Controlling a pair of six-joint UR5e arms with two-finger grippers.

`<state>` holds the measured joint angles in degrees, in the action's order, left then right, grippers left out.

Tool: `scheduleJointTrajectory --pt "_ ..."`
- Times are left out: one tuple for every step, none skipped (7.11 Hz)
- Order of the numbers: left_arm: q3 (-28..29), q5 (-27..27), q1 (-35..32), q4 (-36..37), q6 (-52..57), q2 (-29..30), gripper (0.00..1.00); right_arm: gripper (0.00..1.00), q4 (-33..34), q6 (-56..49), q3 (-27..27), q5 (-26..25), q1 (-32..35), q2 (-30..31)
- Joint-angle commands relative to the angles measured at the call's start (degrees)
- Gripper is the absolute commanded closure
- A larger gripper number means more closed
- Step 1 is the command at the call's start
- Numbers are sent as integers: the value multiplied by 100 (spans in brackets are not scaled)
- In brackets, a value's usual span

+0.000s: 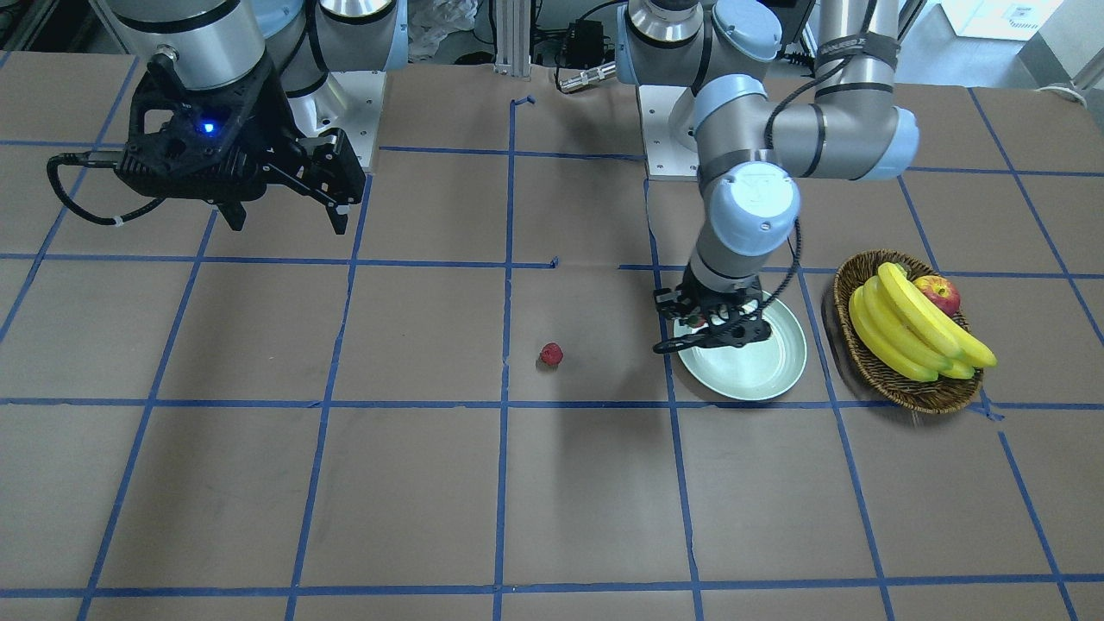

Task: Collect all strawberries into plate
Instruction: 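Place the second strawberry on the plate and open the left gripper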

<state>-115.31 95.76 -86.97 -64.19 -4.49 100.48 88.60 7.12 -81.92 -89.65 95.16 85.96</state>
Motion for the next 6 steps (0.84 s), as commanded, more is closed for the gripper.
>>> scheduleJointTrajectory --pt "-44 48 1056 -67 1201 15 93 0 17 9 -8 0 3 0" --pt "-236 22 1103 2 1135 85 93 0 17 9 -9 0 3 0" --pt "-351 13 1103 3 1126 86 43 0 17 0 -17 0 3 0" --pt "-343 21 1103 3 1108 77 9 0 17 0 -17 0 3 0" --pt "-274 13 1016 38 995 -45 5 0 8 0 -17 0 3 0" --pt "-212 -22 702 38 333 -142 4 0 17 0 -17 0 3 -9"
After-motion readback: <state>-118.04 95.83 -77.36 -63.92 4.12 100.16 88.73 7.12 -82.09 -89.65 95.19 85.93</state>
